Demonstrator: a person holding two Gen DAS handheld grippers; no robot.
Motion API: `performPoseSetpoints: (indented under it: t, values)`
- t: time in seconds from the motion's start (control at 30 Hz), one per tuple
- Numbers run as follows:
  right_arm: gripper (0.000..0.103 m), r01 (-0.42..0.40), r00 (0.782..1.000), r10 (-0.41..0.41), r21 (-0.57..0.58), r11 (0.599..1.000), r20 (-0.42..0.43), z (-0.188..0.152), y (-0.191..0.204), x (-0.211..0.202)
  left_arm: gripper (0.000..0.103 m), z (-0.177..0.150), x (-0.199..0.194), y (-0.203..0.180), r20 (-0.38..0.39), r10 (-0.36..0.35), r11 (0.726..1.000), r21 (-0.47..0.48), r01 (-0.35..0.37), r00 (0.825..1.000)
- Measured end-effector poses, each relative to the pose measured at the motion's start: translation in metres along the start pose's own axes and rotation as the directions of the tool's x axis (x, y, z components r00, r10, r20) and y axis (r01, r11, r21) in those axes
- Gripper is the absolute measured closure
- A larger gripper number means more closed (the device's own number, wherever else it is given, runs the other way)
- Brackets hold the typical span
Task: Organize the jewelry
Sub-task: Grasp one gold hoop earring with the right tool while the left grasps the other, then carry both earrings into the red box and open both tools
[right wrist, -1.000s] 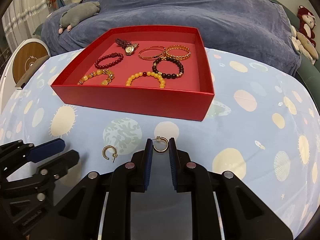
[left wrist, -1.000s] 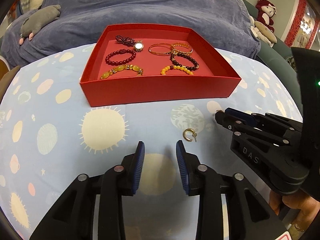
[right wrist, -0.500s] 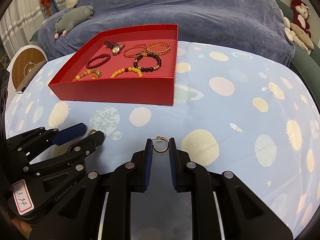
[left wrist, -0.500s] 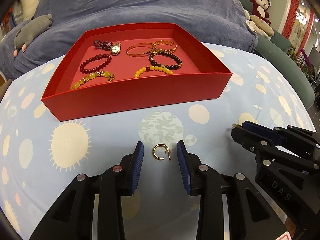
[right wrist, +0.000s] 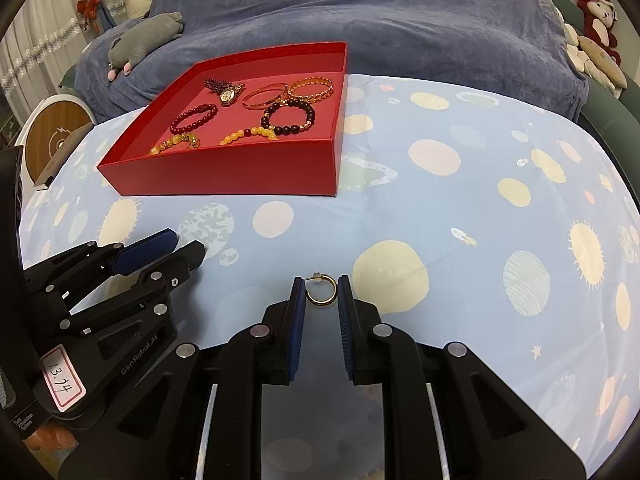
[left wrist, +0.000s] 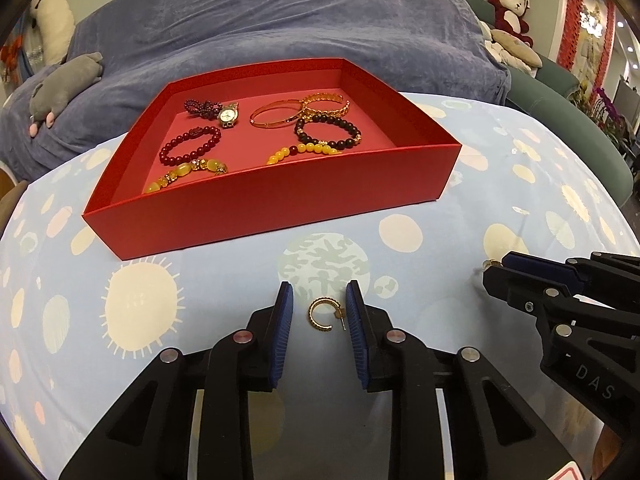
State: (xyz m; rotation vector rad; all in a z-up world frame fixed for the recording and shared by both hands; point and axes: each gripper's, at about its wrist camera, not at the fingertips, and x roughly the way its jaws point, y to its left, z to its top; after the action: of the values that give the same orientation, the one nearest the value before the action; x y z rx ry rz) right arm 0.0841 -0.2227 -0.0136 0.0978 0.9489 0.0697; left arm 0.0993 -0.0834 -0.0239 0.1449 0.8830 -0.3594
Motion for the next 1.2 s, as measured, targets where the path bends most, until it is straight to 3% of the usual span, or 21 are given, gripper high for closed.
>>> performPoseSetpoints:
  t: [0.4,0.77,1.03,1.2]
  values:
    - [0.087,-0.023,0.999,0.022,0.011,1.0,0.032,0.01,0.003,-0.011,0.088,0.008,-0.013,0.017,-0.014,-0.084,0.993,-0.084,0.082,0.996]
    - [0.087,-0.105,0.989,0.103,0.007,0.994,0.108,0.064,0.028,-0.032,0.088,0.062,-0.059,0.048,0.062,-0.085,0.989,-0.115,0.092,0.994]
    - [0.087,-0.099,0.984,0.101,-0.019,0.995,0.149,0.133,0.047,0.001,0.088,0.114,-0.026,0.074,0.085,-0.009,0.994,-0.11,0.019,0.996]
    - [0.087,-0.096,0.988,0.096,-0.01,0.995,0.123,0.148,0.051,0.038,0.088,0.126,0.007,0.089,0.06,0.013,0.99,-0.137,-0.005,0.998]
